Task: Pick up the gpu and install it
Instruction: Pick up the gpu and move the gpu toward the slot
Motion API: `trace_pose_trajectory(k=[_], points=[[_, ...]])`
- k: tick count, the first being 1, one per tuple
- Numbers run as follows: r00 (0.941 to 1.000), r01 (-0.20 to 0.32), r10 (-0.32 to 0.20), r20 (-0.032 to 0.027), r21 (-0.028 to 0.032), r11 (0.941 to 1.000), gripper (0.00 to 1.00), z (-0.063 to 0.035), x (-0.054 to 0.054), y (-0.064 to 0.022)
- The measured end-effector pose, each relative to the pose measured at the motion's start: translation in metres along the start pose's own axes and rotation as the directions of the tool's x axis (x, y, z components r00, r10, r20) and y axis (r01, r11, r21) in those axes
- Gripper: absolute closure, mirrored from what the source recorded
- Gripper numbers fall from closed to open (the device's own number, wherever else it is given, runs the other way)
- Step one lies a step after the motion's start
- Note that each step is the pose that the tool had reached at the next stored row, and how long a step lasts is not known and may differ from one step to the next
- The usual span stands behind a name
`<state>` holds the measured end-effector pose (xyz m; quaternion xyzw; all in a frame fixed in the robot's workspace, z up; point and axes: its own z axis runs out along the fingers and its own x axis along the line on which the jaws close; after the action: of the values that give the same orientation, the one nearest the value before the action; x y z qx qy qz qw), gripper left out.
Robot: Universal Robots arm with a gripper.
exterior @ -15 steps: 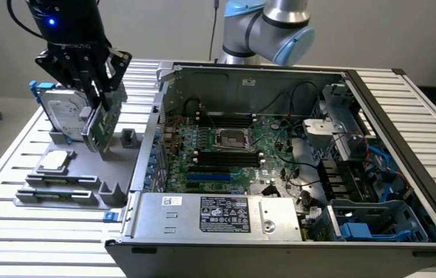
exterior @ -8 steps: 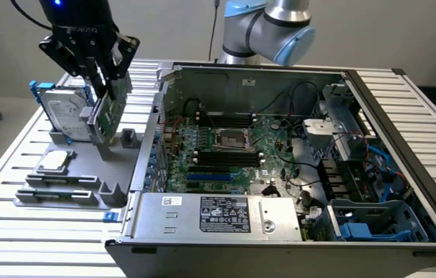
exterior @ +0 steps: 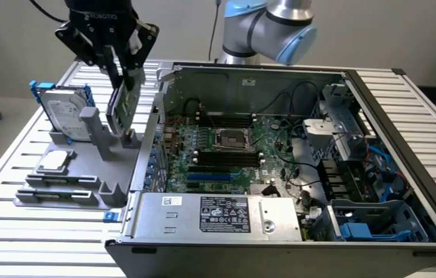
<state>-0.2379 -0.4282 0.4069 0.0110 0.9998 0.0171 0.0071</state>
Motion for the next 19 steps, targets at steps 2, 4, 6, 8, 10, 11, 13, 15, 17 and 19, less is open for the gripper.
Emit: trace_pose_trajectory(k=[2,4,6,8,10,11,13,15,17,19], points=[[1.0000,0.000,0.000,-0.0002,-0.0062,1.0000,0.74,-0.0046,-0.009,-0.0006],[1.0000,0.001,-0.001,-0.0003,-0.0122,0.9999,0.74,-0.0094,-0.018,-0.0013],[1.0000,0.001,-0.001,-0.0005,-0.0183,0.9998,0.74,-0.0138,-0.027,-0.0021],[1.0000,0.001,-0.001,-0.0006,-0.0235,0.9997,0.74,-0.0173,-0.036,-0.0030],[1.0000,0.001,-0.001,-0.0005,-0.0262,0.9997,0.74,-0.0182,-0.045,-0.0042],[1.0000,0.001,-0.001,-0.0007,-0.0268,0.9996,0.74,-0.0183,-0.050,-0.0050],[1.0000,0.001,-0.001,-0.0008,-0.0271,0.9996,0.74,-0.0182,-0.059,-0.0064],[1.0000,0.001,-0.001,-0.0013,-0.0270,0.9996,0.74,-0.0181,-0.068,-0.0075],[1.0000,0.001,-0.001,-0.0020,-0.0271,0.9996,0.74,-0.0178,-0.077,-0.0084],[1.0000,0.001,-0.001,-0.0030,-0.0270,0.9996,0.74,-0.0167,-0.086,-0.0093]])
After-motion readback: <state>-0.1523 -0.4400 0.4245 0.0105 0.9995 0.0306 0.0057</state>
